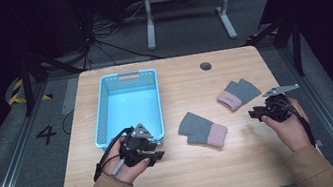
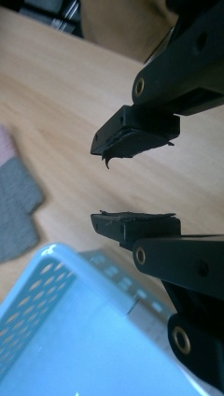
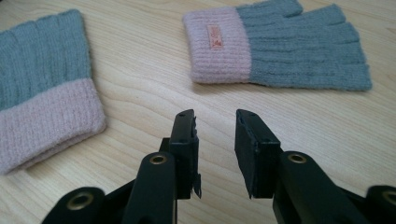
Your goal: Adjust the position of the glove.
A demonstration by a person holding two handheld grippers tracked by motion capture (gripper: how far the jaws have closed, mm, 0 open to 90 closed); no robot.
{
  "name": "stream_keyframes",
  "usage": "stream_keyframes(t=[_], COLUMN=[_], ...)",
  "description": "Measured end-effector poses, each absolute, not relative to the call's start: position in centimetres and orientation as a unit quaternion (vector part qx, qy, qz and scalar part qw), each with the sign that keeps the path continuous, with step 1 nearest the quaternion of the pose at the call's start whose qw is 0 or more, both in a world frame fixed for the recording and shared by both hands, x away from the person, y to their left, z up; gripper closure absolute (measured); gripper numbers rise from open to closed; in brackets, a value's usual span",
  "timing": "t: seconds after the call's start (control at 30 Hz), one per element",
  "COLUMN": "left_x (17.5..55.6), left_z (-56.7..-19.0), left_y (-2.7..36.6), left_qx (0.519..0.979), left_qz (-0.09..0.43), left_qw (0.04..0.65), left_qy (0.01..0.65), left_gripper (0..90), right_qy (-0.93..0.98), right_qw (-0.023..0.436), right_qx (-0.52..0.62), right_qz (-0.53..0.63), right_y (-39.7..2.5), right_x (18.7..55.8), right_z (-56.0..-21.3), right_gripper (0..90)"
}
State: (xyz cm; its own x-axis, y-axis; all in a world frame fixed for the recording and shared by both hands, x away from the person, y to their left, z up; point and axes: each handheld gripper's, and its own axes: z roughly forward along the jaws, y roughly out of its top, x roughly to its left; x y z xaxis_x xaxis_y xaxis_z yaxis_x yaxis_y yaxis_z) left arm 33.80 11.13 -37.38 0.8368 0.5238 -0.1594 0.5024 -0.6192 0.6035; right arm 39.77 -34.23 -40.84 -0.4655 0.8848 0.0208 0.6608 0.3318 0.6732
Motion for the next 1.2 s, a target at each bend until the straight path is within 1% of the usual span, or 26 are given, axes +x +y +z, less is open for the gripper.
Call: stream_keyframes(t=[0.1,0.17,0.27,0.37,0.4,0.47,0.5,0.53,0.6,0.63,0.67,0.73,0.83,0.93,1.0,1.1,1.2], left_x=[33.7,33.5,33.5,33.8,33.8,33.8,33.8,33.8,33.8,33.8,33.8,33.8,33.8,33.9,33.9,33.9,33.9], left_z=[-38.1,-38.9,-39.1,-39.0,-39.0,-38.9,-38.8,-38.8,-38.9,-38.9,-38.9,-38.9,-38.8,-38.8,-38.8,-38.8,-38.8], left_y=[11.2,11.1,11.2,11.8,11.8,12.1,12.2,12.3,12.4,12.4,12.5,12.5,12.5,12.6,12.5,12.4,12.3], left_qx=[0.906,0.918,0.923,0.919,0.919,0.918,0.917,0.917,0.917,0.918,0.918,0.917,0.917,0.917,0.918,0.918,0.919], left_qz=[0.009,-0.011,-0.019,-0.025,-0.025,-0.025,-0.025,-0.024,-0.026,-0.028,-0.029,-0.030,-0.031,-0.030,-0.031,-0.031,-0.034], left_qw=[0.319,0.300,0.296,0.302,0.302,0.305,0.305,0.307,0.305,0.303,0.302,0.304,0.305,0.304,0.302,0.302,0.302], left_qy=[0.278,0.258,0.245,0.251,0.251,0.253,0.254,0.255,0.256,0.256,0.256,0.256,0.255,0.255,0.255,0.254,0.251], left_gripper=[61.4,61.2,60.6,60.3,60.3,60.2,60.2,60.2,60.9,62.3,62.6,62.9,62.7,62.6,62.6,62.7,62.7], right_qy=[0.804,0.819,0.833,0.844,0.844,0.852,0.852,0.854,0.854,0.852,0.846,0.844,0.850,0.857,0.862,0.862,0.862], right_qw=[0.175,0.168,0.164,0.145,0.145,0.119,0.119,0.109,0.105,0.102,0.089,0.082,0.080,0.084,0.084,0.084,0.085], right_qx=[0.473,0.451,0.428,0.407,0.407,0.404,0.404,0.404,0.406,0.408,0.417,0.420,0.411,0.396,0.381,0.368,0.350], right_qz=[0.315,0.311,0.311,0.316,0.316,0.312,0.312,0.310,0.309,0.311,0.321,0.323,0.320,0.321,0.323,0.340,0.356], right_y=[-34.0,-33.2,-32.7,-31.9,-31.9,-31.0,-31.0,-30.4,-30.1,-29.7,-29.1,-28.8,-27.6,-27.1,-26.6,-26.0,-25.0], right_x=[39.9,40.1,40.1,40.5,40.5,40.8,40.8,41.1,41.2,41.4,41.7,41.8,42.3,42.5,42.6,42.7,43.0], right_z=[-40.9,-40.9,-40.7,-40.3,-40.3,-40.1,-40.1,-39.9,-39.8,-39.8,-39.6,-39.5,-39.4,-39.4,-39.5,-39.6,-39.9], right_gripper=[68.6,68.8,68.7,68.8,68.8,69.8,69.8,69.7,68.3,66.5,62.2,60.8,57.4,56.9,58.5,58.7,55.6])
